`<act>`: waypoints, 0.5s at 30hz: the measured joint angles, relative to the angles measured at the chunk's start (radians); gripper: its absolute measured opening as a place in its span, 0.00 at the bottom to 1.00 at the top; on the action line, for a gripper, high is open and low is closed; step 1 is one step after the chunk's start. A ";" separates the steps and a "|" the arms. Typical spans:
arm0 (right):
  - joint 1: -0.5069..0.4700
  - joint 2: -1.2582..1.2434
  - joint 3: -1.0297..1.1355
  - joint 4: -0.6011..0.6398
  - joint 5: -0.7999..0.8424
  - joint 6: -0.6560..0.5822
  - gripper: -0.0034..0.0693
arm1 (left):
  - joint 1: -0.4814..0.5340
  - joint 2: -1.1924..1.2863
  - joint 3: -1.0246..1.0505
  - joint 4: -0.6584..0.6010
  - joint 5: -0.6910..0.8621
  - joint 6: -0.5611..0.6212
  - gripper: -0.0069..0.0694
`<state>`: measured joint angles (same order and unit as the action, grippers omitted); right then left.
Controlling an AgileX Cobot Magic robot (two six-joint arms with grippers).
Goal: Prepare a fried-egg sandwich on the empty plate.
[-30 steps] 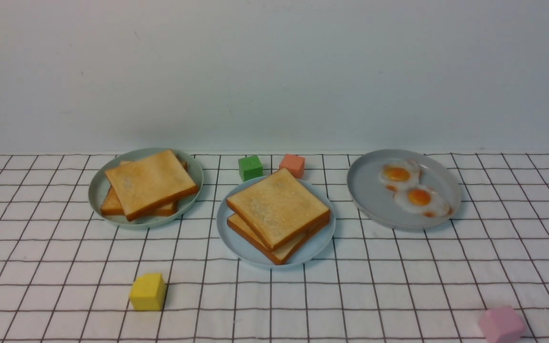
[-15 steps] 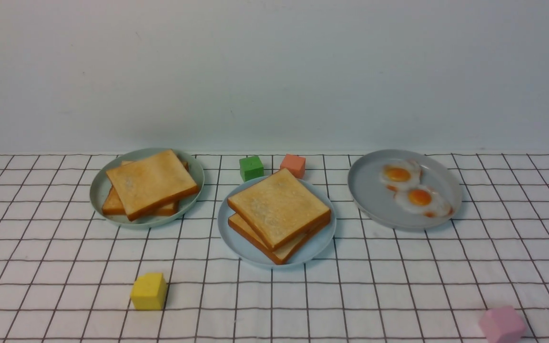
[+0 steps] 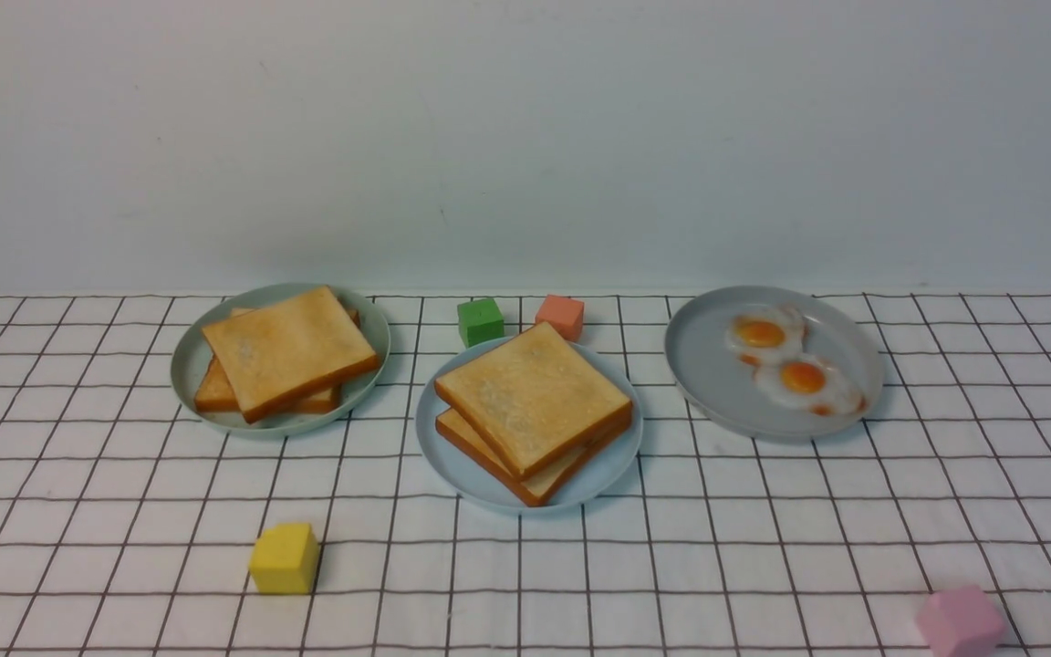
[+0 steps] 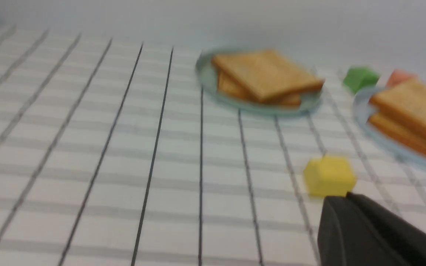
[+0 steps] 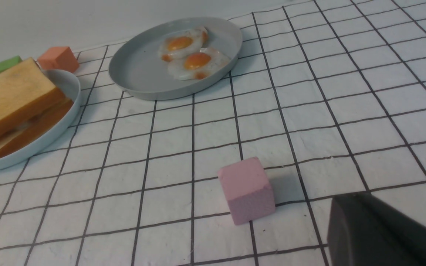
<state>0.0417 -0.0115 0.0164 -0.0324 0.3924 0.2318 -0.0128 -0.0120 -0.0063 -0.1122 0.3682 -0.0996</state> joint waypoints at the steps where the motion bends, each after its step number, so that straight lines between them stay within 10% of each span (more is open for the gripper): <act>1: 0.000 0.000 0.000 0.000 0.000 0.000 0.05 | 0.004 0.000 0.030 -0.002 0.037 -0.051 0.07; 15: 0.000 0.000 0.000 0.000 0.000 0.000 0.07 | 0.004 0.000 0.035 -0.011 0.026 -0.232 0.07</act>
<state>0.0417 -0.0115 0.0164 -0.0324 0.3924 0.2318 -0.0087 -0.0120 0.0287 -0.1227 0.3943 -0.3319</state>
